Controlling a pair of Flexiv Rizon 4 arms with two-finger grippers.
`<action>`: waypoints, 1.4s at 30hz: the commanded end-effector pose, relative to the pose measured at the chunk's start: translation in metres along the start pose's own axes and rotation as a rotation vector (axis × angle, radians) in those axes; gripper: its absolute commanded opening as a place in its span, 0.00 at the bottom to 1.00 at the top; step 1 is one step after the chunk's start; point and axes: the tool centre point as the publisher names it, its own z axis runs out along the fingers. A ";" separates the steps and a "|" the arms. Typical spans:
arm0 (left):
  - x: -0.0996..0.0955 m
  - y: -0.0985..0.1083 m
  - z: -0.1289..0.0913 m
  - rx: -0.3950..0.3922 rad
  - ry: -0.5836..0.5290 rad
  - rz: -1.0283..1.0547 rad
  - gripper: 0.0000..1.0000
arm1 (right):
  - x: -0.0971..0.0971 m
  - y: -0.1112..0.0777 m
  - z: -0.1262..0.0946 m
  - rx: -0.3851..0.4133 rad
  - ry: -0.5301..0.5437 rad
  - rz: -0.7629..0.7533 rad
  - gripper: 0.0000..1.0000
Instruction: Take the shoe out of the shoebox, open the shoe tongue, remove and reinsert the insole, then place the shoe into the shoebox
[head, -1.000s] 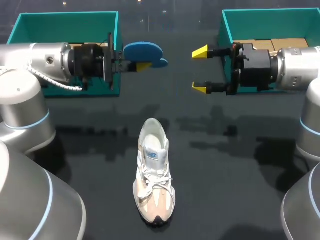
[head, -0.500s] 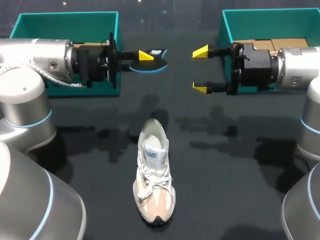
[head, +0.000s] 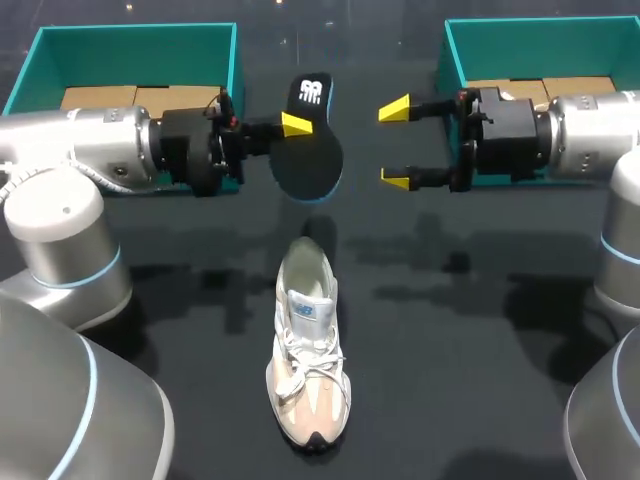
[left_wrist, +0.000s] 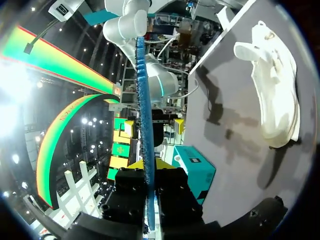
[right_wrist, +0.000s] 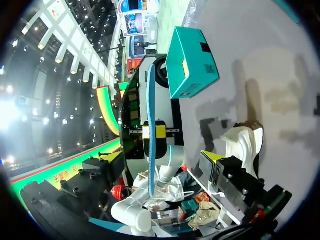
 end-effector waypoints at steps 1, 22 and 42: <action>-0.002 0.008 0.009 0.005 0.010 0.011 0.00 | 0.006 0.002 0.011 0.030 -0.048 -0.046 1.00; 0.006 0.017 0.022 -0.049 0.053 0.115 0.00 | -0.001 -0.002 0.051 0.123 -0.057 -0.104 0.80; 0.007 0.016 0.029 -0.071 0.065 0.150 0.00 | -0.006 -0.004 0.064 0.135 -0.042 -0.104 0.32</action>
